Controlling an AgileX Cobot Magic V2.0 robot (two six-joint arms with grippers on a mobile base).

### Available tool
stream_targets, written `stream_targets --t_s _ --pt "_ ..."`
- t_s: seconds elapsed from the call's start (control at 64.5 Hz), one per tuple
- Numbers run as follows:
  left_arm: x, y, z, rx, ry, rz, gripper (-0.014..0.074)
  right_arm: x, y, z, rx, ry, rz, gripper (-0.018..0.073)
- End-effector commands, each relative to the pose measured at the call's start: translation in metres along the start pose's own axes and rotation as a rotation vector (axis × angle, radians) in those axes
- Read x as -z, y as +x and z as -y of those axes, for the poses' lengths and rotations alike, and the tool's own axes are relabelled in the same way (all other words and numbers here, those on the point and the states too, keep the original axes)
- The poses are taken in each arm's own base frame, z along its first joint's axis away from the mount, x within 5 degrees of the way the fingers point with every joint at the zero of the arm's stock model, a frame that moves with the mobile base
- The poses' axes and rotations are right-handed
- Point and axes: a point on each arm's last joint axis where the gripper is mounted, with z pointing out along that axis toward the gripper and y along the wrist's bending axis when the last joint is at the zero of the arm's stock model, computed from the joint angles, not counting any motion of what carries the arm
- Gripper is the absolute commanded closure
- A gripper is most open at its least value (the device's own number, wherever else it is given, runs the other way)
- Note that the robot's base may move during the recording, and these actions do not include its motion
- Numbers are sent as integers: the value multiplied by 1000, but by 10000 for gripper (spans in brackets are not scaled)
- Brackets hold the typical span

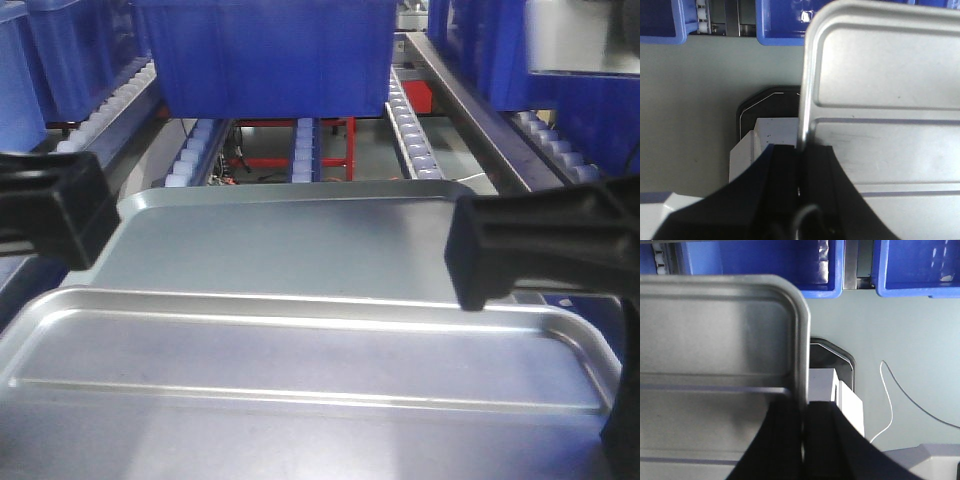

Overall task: Grab silver tray and stack on right shelf
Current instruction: 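Carry the tray forward over the larger silver tray on the shelf, then lower the held tray into the larger silver tray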

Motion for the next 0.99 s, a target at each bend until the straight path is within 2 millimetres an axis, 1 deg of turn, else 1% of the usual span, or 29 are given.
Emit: stream_targets --t_s 0.0,0.714,0.869,0.977 --pt "11 3 -28 -17 -275 -41 697 10 -2 28 32 272 -1 503" --pt "11 2 -28 -24 -281 -23 697 9 -2 26 31 246 4 503" --pt "11 -5 -29 -86 -288 40 696 9 -11 19 69 178 98 503" --pt "8 -16 -26 -122 -201 82 696 8 -19 11 58 77 143 503"
